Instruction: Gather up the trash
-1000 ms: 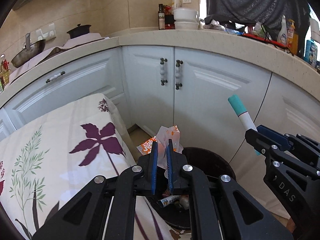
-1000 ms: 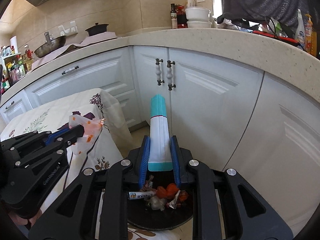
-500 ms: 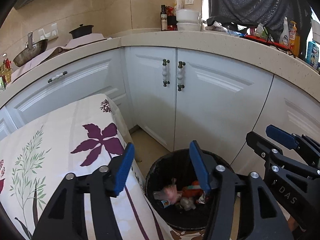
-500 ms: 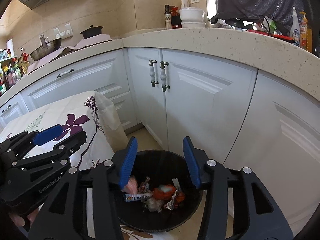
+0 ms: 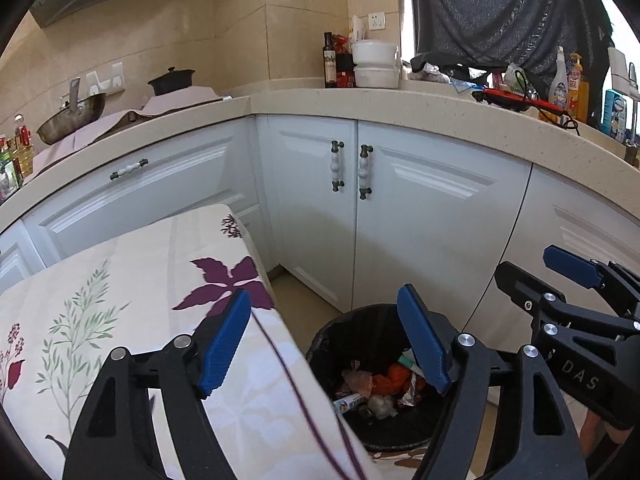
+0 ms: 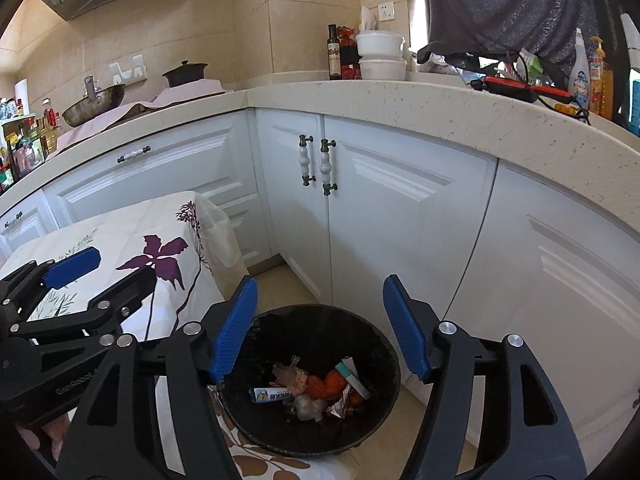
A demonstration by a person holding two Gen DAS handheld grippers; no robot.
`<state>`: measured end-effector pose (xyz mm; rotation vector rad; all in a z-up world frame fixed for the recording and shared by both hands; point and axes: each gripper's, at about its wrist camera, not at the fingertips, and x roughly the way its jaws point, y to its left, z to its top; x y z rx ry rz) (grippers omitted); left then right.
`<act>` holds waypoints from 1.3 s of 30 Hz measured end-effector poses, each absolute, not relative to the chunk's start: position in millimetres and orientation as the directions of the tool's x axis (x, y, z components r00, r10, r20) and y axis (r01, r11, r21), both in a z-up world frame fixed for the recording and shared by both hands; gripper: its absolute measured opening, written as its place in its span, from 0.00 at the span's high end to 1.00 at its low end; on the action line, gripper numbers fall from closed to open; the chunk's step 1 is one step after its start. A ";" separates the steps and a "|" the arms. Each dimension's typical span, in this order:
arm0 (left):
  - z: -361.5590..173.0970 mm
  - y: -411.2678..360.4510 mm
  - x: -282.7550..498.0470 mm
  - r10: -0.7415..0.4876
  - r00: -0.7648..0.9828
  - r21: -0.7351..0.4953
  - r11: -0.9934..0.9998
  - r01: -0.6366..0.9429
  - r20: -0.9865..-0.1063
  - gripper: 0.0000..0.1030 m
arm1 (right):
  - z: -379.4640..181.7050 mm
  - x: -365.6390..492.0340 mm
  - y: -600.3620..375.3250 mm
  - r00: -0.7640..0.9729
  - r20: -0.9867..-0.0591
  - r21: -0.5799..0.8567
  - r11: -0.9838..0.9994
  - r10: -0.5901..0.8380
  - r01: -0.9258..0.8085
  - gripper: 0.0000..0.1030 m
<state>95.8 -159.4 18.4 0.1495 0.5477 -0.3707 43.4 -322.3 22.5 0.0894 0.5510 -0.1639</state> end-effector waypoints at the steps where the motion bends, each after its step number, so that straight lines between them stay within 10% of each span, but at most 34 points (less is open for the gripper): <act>1: 19.8 -155.3 92.3 -0.301 0.795 0.046 0.924 0.381 -0.527 0.27 | 23.8 40.5 -320.4 0.841 -0.524 0.038 0.983 -0.133 0.179 0.33; 39: 30.3 -65.7 26.3 -0.226 0.861 0.060 0.957 0.282 -0.455 0.20 | 41.9 -35.1 -263.2 0.865 -0.476 -0.016 0.984 -0.162 0.175 0.21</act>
